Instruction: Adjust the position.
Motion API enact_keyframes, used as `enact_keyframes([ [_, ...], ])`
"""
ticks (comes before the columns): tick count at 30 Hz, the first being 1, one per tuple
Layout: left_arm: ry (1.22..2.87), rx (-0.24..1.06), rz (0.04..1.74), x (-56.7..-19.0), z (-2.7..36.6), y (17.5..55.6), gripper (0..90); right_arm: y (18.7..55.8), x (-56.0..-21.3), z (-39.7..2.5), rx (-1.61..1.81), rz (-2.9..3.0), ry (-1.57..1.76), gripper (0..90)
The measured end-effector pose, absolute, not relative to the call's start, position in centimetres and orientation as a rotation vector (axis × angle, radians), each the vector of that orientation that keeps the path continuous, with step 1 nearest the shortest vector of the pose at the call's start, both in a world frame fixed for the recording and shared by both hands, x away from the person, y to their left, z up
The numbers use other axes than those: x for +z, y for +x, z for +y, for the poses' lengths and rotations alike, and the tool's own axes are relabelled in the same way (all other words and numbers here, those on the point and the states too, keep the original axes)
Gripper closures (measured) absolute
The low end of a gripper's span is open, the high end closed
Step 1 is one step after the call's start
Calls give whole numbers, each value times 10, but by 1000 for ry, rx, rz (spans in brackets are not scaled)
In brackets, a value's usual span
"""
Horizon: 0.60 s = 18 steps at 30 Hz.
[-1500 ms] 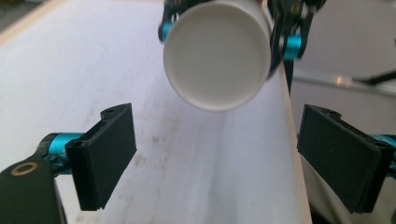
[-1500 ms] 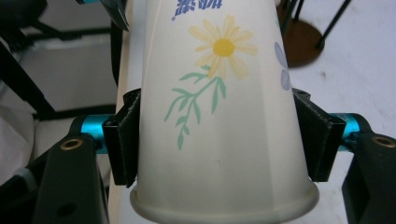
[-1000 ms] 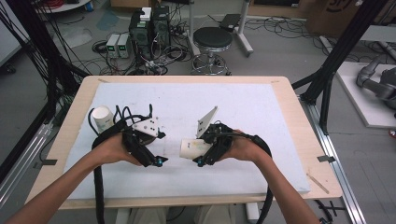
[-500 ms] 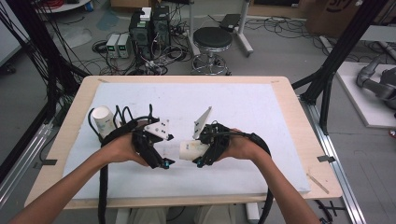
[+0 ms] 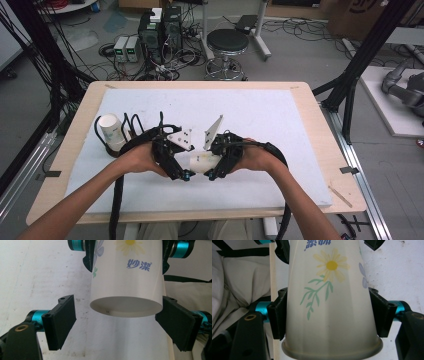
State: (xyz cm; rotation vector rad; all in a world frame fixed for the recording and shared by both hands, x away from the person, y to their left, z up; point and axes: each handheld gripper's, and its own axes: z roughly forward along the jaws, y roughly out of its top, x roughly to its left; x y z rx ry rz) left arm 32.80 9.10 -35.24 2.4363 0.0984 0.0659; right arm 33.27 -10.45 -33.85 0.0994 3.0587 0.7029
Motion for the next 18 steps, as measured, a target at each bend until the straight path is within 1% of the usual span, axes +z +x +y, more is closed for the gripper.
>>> enact_keyframes([
  [8, 2456, 42, 78, -356, 87, 331, 204, 333, -341, -101, 686, 3070, 90, 291],
  [12, 2449, 27, 54, -356, 86, 331, 296, 334, -341, -101, 685, 3070, 96, 291],
  [14, 2447, 22, 56, -357, 86, 331, 298, 335, -341, -101, 694, 3069, 93, 291],
  [16, 2457, 9, 37, -356, 85, 331, 337, 335, -341, -100, 693, 3067, 89, 291],
  [18, 2459, 5, 42, -357, 84, 331, 351, 336, -342, -100, 688, 3070, 88, 292],
])
